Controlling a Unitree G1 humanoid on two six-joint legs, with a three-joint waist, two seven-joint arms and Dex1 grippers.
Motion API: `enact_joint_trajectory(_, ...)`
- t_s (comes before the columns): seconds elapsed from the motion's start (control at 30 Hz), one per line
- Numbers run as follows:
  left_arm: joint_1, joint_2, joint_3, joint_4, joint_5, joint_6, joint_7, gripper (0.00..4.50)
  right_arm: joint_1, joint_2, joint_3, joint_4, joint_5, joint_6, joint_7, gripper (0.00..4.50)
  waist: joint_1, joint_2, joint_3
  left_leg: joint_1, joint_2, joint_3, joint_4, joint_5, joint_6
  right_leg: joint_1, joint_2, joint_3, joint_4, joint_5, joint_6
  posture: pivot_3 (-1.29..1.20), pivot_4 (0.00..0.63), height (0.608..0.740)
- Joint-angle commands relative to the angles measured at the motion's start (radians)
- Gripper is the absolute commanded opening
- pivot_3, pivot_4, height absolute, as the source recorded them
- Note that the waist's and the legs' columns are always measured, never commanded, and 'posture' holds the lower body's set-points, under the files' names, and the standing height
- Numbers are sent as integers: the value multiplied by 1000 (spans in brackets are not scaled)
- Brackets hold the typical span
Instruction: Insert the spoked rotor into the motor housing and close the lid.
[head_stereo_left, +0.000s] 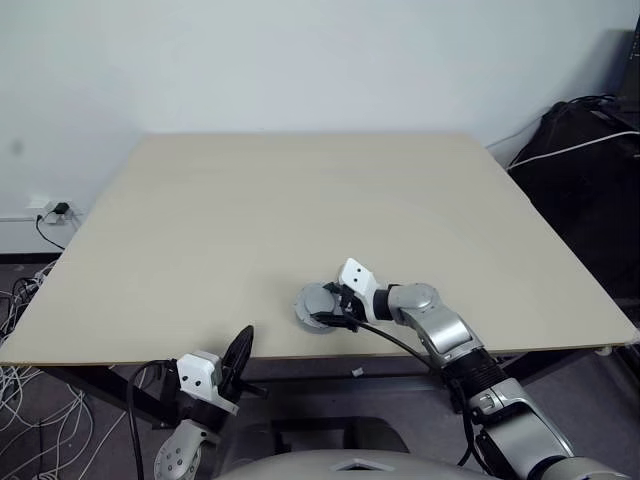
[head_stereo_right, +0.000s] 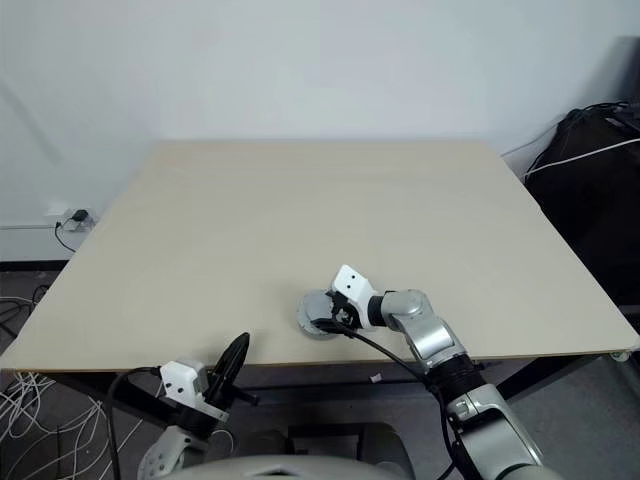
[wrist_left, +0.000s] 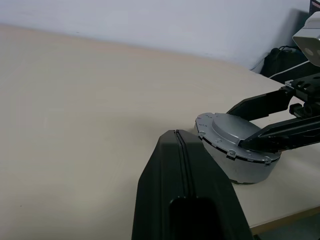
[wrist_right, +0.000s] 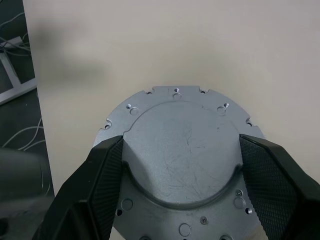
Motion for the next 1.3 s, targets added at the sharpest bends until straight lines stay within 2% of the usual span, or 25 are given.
enact_joint_trajectory(0.03, -7, -7, 0, -5, 3, -25, -3, 0, -14, -27, 3, 20, -28, 13, 3, 3212, 0, 0, 0, 0, 0, 0, 0, 0, 0, 0, 0, 0, 0, 0, 0, 0, 0, 740)
enact_joint_trajectory(0.17, -11, -8, 3, 11, 2, -36, -8, 0, -18, -31, 7, 26, -29, 13, -2, 3212, 1, 0, 0, 0, 0, 0, 0, 0, 0, 0, 0, 0, 0, 0, 0, 0, 0, 740)
enact_joint_trajectory(0.63, 33, -3, -45, -163, 35, 61, 62, 0, -24, -53, 39, 49, -54, -27, 8, 3212, 1, 0, 0, 0, 0, 0, 0, 0, 0, 0, -1, 0, 0, 0, 0, 0, 0, 740)
enact_joint_trajectory(0.87, 27, 1, -43, -168, 30, 76, 71, 0, -32, -39, 15, 44, -23, 68, 5, 3212, 3, 0, 0, 0, 0, 0, 0, 0, 0, 0, -1, 0, 0, 0, 0, 0, 0, 740)
enact_joint_trajectory(1.07, 26, -3, -44, -162, 35, 73, 74, 0, -34, -45, 28, 41, -34, 70, 9, 3212, 4, 0, 0, 0, 0, 0, 0, 0, 0, 0, -1, 0, 0, 0, 0, 0, 0, 740)
enact_joint_trajectory(1.3, -36, 2, 2, -174, 141, 133, 189, 0, -26, -31, 24, 36, -32, 56, -7, 3212, 5, 0, -1, 0, 0, 0, 0, 0, 0, 0, -1, -1, 0, 0, 0, 0, 0, 740)
